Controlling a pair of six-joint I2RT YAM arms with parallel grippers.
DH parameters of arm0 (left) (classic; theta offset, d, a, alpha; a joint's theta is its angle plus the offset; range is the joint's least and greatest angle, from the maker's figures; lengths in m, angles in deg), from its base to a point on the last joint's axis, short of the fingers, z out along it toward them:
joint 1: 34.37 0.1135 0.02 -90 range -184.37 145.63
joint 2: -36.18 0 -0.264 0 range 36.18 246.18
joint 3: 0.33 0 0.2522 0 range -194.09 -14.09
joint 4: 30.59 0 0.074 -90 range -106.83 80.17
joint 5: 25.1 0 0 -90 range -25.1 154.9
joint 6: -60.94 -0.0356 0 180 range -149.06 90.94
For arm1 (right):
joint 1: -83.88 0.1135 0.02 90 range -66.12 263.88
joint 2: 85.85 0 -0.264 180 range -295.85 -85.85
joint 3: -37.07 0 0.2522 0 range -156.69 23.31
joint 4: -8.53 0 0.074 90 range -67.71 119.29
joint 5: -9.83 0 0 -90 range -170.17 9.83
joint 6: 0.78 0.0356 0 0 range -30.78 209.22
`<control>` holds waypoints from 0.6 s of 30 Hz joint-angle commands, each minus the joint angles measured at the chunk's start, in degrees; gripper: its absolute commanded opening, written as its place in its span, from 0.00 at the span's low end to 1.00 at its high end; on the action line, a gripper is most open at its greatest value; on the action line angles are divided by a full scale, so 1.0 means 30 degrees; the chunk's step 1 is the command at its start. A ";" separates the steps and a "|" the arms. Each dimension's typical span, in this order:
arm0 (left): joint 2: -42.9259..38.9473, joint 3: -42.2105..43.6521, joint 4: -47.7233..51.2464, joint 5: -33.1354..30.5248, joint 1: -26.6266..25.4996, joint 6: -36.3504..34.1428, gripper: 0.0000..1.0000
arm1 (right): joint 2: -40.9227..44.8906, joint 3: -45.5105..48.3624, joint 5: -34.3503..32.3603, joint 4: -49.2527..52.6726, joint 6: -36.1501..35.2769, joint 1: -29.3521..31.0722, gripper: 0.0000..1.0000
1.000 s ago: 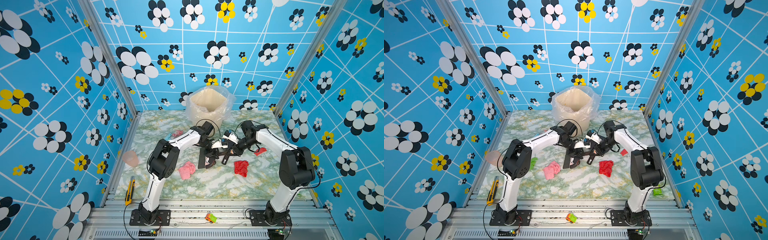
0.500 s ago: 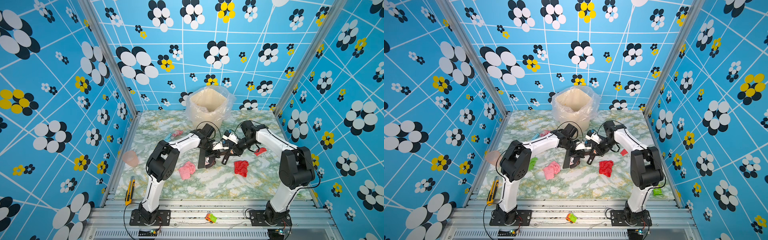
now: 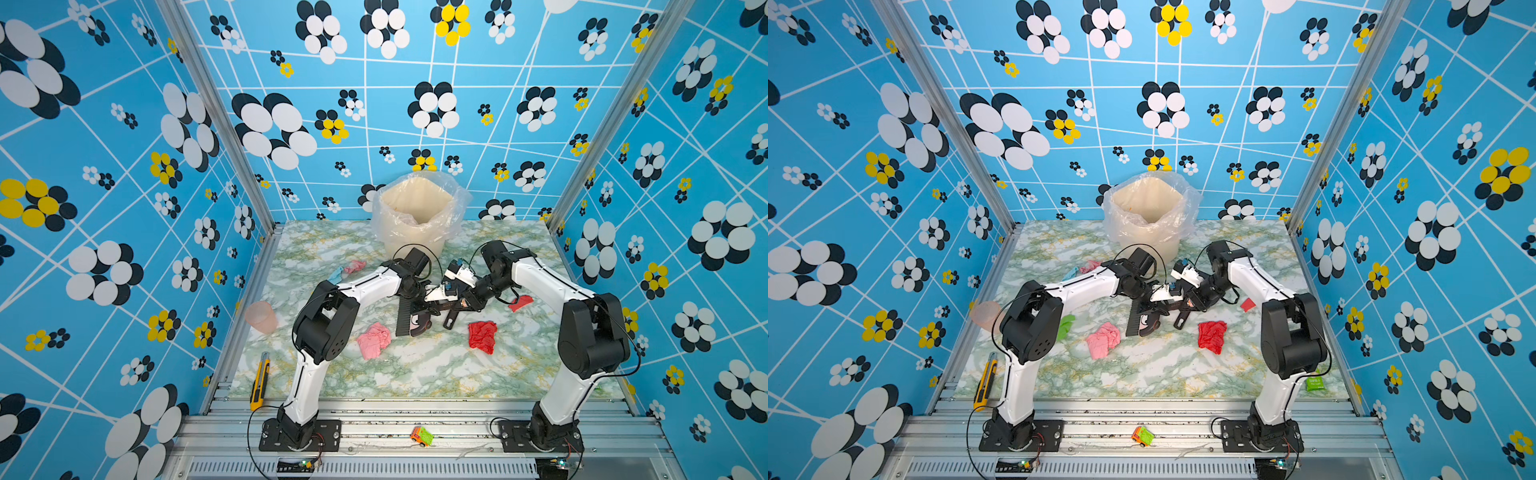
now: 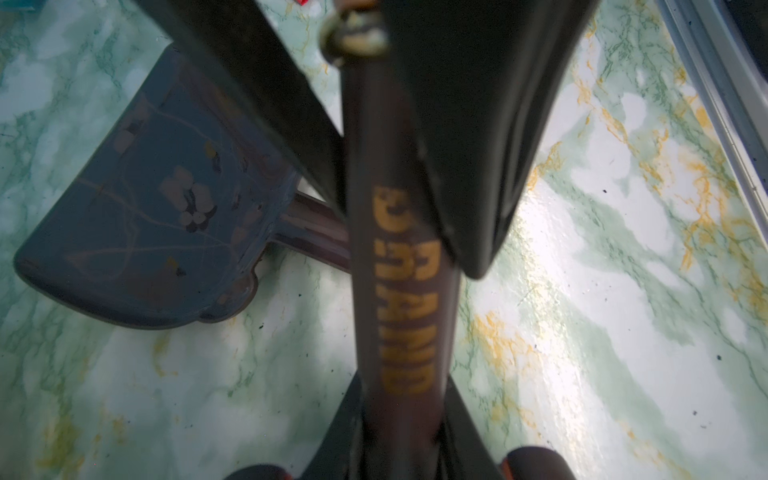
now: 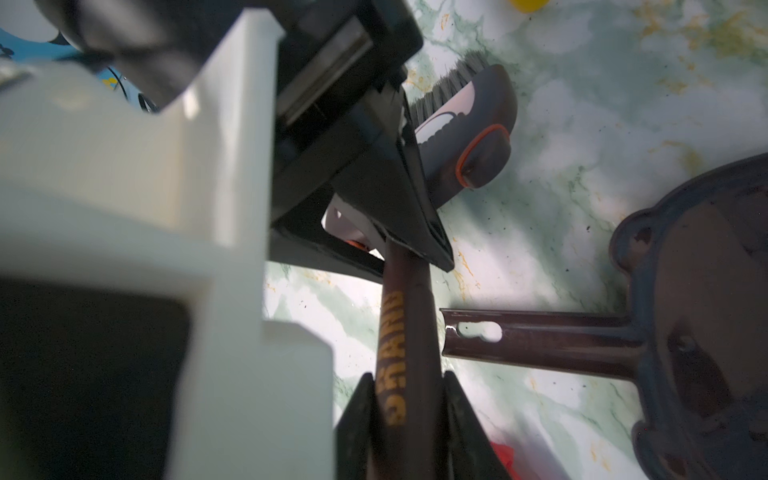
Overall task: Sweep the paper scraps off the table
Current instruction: 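Hold the brush handle with both grippers and adjust the grip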
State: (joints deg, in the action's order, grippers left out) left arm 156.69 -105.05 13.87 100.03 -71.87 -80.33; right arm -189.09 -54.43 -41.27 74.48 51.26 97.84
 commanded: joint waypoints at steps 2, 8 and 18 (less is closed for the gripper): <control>-0.0362 -0.1375 0.3260 0.0836 0.0325 -0.0716 0.02 | 0.0520 -0.0342 -0.0357 0.0692 -0.0951 0.0066 0.24; -0.0236 -0.2214 0.4857 0.1841 0.0571 -0.1368 0.00 | 0.0936 -0.0445 0.0250 0.0864 -0.1462 0.0056 0.34; 0.0492 -0.3650 0.7047 0.3680 0.0625 -0.2071 0.00 | 0.1764 -0.0288 0.2002 0.0345 -0.1672 0.0078 0.34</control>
State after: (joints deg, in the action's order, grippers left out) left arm 156.89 -113.88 30.94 106.28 -70.32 -84.68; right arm -185.11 -54.54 -37.34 75.26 47.59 98.10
